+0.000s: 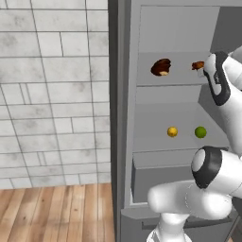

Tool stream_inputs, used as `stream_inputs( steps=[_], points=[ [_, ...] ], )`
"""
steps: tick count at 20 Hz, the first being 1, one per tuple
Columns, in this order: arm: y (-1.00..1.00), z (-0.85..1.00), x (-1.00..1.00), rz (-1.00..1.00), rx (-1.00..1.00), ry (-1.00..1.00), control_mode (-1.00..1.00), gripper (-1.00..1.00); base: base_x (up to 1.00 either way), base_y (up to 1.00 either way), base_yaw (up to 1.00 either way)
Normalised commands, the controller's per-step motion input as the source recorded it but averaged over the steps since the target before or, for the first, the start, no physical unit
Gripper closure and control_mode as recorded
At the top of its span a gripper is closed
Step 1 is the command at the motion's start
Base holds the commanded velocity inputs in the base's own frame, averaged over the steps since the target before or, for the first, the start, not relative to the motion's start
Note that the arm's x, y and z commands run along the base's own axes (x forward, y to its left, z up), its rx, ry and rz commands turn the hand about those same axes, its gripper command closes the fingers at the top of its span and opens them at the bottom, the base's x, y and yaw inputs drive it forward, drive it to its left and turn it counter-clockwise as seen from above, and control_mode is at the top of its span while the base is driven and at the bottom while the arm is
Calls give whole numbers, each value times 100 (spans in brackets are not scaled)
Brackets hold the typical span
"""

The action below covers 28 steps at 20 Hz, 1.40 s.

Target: Gather the lemon and lime from the fridge and place them on a tray on the dining counter. Then gather the steak and chicken drumstick from the fridge and place them on the other tray.

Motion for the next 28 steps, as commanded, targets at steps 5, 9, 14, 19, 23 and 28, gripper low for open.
stream_inputs(
  steps=[5,9,14,19,23,28],
  points=[
    [19,9,-66,1,0,0,-100,100,0,0,0],
    [25,11,-72,0,0,0,-100,100,0,0,0],
    [34,10,-71,0,0,1,-100,100,0,0,0],
    [36,3,-69,0,0,1,-100,100,0,0,0],
    [37,0,-71,0,0,0,-100,100,0,0,0],
    [40,0,-73,0,0,0,-100,100,0,0,0]
  ],
)
